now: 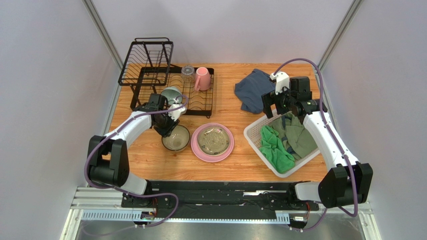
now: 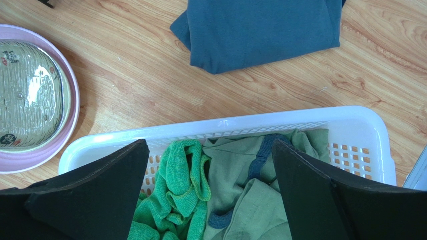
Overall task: Unload the mixed dishes from the dish rack
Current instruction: Place the bowl at the center of the board.
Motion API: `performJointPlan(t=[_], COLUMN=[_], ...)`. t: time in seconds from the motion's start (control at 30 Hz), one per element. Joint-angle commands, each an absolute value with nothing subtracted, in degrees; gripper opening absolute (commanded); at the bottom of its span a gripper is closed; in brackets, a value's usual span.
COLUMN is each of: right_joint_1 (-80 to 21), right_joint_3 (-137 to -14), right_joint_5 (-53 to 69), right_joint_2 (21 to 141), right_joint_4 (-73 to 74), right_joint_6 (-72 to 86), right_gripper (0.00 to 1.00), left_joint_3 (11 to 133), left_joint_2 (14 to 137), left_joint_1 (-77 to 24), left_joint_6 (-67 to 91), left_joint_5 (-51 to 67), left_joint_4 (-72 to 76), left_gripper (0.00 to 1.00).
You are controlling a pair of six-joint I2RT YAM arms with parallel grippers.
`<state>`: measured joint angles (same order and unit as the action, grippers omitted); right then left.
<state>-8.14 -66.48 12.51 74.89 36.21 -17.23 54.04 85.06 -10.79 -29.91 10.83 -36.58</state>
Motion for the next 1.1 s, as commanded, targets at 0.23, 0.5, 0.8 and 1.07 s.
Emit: performJointPlan(t=[0.23,0.5,0.8,1.07], right_joint_1=[-8.53,-8.61,-8.61,-9.05], right_joint_3=[-68.73,-68.73,-68.73,-68.55], right_joint_5=[12.39,12.30,12.30,12.92], right_joint_2=[74.71,74.62,74.62,74.44], right_joint_4=[34.89,34.98,34.98,34.37], right_joint_6=[-18.11,-18.11,-18.11,-17.58], right_gripper=[0.99,0.99,0.99,0.99], left_joint_3=[51.15,52.38,56.33,59.15], left_joint_2=[78.49,76.20,71.37,66.28], left_joint_1=[-10.63,-10.63,-10.63,-10.63], left_joint_6=[-29.88,-29.62,-30.85,-32.26], left_joint_5=[10.98,11.25,9.84,10.72], left_joint_4=[-38.32,-39.64,-41.22,-41.04], left_gripper=[0.43,0.51,0.59,0.75])
